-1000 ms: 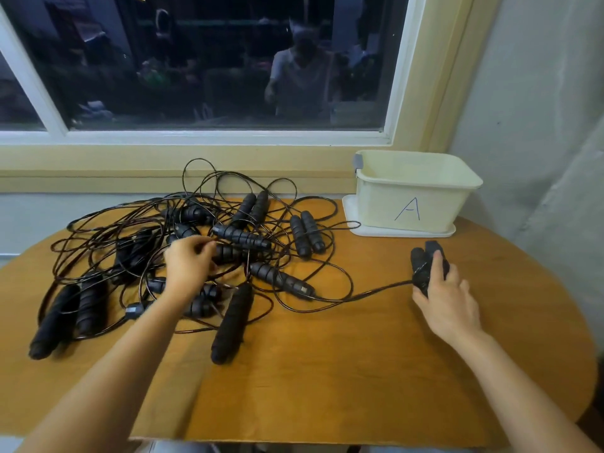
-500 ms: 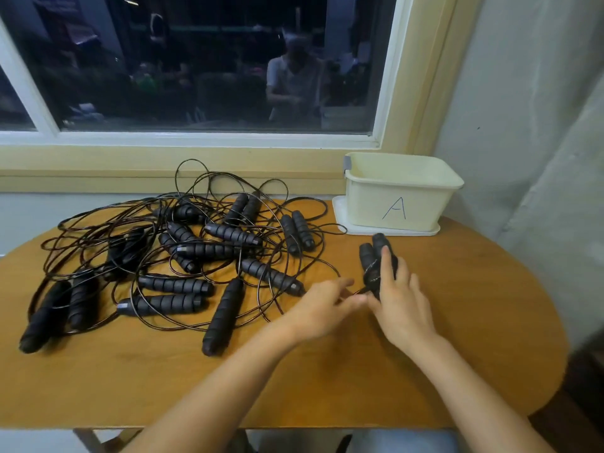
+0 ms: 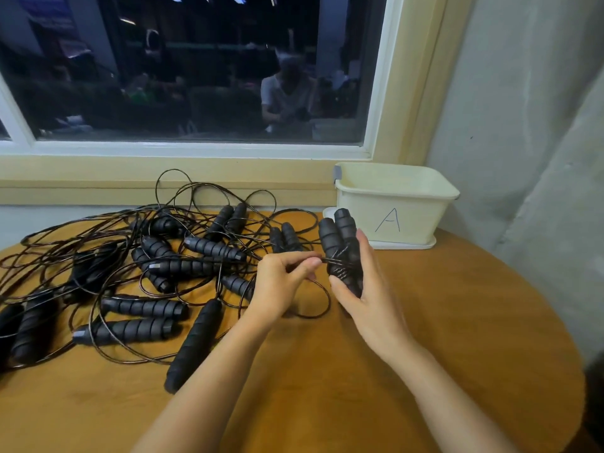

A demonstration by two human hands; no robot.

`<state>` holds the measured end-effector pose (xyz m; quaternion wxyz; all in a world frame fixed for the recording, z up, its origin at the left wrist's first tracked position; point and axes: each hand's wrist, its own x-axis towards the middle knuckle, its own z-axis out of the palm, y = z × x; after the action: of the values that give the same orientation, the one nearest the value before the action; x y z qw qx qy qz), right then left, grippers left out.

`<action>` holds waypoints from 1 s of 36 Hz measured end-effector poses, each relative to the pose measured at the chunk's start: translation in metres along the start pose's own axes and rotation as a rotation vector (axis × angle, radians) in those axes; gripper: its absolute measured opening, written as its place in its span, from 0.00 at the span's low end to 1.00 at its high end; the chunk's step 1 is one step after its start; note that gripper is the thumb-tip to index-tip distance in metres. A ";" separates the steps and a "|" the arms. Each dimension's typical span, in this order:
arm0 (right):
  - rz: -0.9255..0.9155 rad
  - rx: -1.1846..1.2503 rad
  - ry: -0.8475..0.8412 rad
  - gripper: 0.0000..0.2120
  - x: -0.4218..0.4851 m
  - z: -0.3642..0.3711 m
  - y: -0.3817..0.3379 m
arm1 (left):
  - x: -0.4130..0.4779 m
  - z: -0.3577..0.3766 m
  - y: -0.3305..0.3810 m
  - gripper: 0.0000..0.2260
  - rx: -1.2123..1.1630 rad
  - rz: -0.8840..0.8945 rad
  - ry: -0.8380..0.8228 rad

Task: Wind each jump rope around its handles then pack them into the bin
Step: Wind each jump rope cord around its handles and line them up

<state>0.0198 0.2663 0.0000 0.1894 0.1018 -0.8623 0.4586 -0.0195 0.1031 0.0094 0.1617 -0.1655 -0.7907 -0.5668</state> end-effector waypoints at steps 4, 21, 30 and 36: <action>0.081 0.329 -0.011 0.36 0.015 0.011 0.015 | 0.015 0.015 -0.007 0.13 -0.203 -0.164 -0.128; 0.136 0.283 -0.093 0.43 0.028 0.043 0.058 | 0.027 0.039 -0.053 0.17 -0.507 -0.407 0.032; 0.105 0.580 -0.041 0.25 0.024 0.036 0.053 | 0.020 0.029 -0.045 0.18 -0.318 -0.153 -0.043; 0.151 0.697 0.004 0.25 0.022 0.034 0.055 | 0.017 0.030 -0.048 0.18 -0.165 -0.069 -0.046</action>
<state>-0.0276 0.2690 -0.0493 0.1103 0.0954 -0.6587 0.7382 -0.0582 0.1186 -0.0325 0.1097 -0.1639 -0.7500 -0.6314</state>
